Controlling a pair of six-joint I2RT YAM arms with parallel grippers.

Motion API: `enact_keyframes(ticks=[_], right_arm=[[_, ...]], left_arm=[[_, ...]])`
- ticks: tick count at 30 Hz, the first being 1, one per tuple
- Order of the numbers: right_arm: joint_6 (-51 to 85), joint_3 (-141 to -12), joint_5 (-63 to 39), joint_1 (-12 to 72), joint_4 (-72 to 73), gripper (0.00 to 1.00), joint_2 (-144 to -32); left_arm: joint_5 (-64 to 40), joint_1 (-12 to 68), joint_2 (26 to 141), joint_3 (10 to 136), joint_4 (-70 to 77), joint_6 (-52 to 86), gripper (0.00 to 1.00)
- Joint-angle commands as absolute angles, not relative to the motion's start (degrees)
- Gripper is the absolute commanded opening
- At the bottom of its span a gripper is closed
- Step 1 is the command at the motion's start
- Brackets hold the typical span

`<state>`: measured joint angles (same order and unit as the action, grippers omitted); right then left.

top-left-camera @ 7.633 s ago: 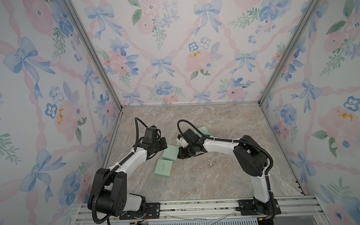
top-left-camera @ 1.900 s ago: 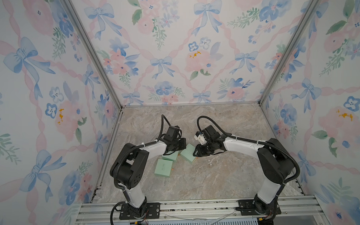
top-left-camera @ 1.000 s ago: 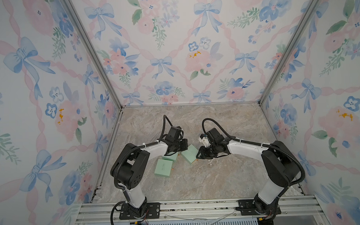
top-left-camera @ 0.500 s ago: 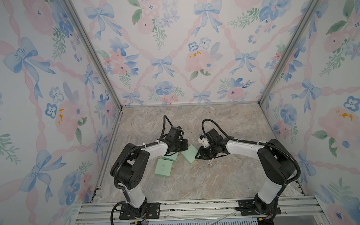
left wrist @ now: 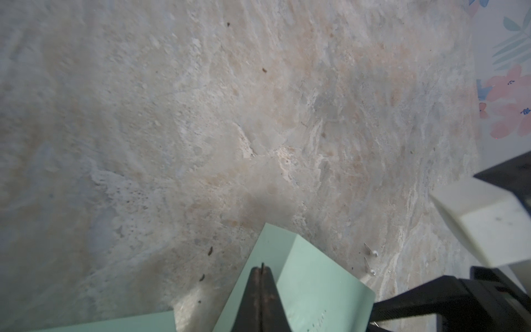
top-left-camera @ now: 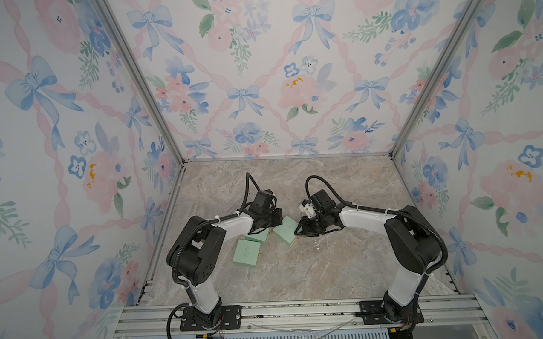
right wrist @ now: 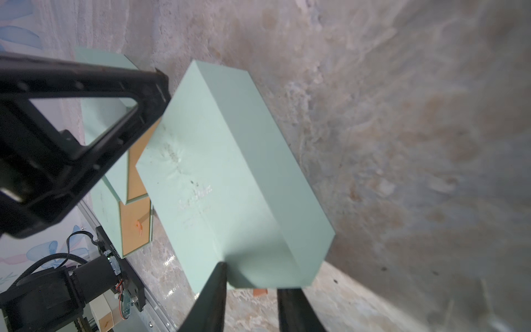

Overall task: Take out the earrings from the drawer-style jewelry box
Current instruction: Adjust the jewelry box at the center of the board.

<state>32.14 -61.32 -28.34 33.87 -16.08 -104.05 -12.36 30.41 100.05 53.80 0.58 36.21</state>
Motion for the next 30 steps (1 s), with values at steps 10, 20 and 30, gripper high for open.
enact_keyframes(ticks=[10, 20, 30], right_arm=[[29.45, -68.84, -28.96, 32.43, -16.26, 0.32, -108.69], [30.08, -70.73, -29.76, 31.9, -15.12, 0.32, -110.13], [29.63, -72.75, -30.15, 31.57, -15.88, 0.32, -110.96]], left_arm=[[-14.19, 31.29, 98.97, 53.35, -0.62, 35.88, 0.0], [-13.1, 31.32, 98.09, 53.09, -0.59, 36.39, 0.0], [-12.51, 31.36, 97.61, 53.08, -0.62, 36.86, 0.0]])
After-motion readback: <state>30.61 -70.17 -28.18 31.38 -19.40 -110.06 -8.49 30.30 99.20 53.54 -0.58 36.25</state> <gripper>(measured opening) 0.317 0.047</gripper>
